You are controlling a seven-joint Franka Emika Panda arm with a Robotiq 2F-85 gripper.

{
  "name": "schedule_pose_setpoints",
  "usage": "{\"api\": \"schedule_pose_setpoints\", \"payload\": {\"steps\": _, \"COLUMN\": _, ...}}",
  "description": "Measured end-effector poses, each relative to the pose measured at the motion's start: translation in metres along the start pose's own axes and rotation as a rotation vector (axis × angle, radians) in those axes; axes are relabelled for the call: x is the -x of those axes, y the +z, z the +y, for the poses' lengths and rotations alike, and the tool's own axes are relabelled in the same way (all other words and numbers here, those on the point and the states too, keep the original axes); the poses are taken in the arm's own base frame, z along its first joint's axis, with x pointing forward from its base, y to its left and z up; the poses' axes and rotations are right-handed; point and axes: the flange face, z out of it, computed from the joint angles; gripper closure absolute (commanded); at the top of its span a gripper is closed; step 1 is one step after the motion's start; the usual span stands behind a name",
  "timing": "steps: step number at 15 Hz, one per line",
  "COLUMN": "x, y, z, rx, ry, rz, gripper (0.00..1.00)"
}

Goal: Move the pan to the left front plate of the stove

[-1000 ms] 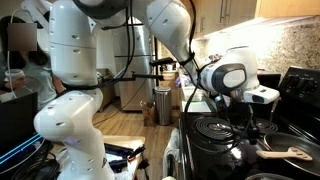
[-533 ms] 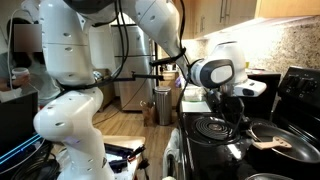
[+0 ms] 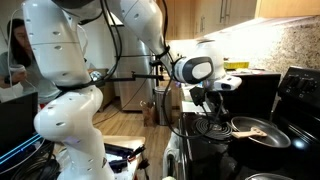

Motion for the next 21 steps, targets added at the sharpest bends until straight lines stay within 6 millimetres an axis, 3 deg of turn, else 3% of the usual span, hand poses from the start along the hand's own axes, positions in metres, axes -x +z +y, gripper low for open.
{"api": "schedule_pose_setpoints", "payload": {"steps": 5, "x": 0.044, "y": -0.012, "z": -0.014, "rx": -0.022, "ry": -0.021, "rz": -0.02, "gripper": 0.93}}
{"api": "schedule_pose_setpoints", "payload": {"steps": 13, "x": 0.111, "y": -0.034, "z": -0.002, "rx": -0.089, "ry": -0.093, "rz": -0.032, "gripper": 0.93}}
{"api": "schedule_pose_setpoints", "payload": {"steps": 16, "x": 0.117, "y": -0.041, "z": -0.008, "rx": -0.107, "ry": -0.156, "rz": -0.03, "gripper": 0.93}}
{"api": "schedule_pose_setpoints", "payload": {"steps": 21, "x": 0.121, "y": -0.035, "z": -0.013, "rx": -0.153, "ry": -0.353, "rz": -0.047, "gripper": 0.93}}
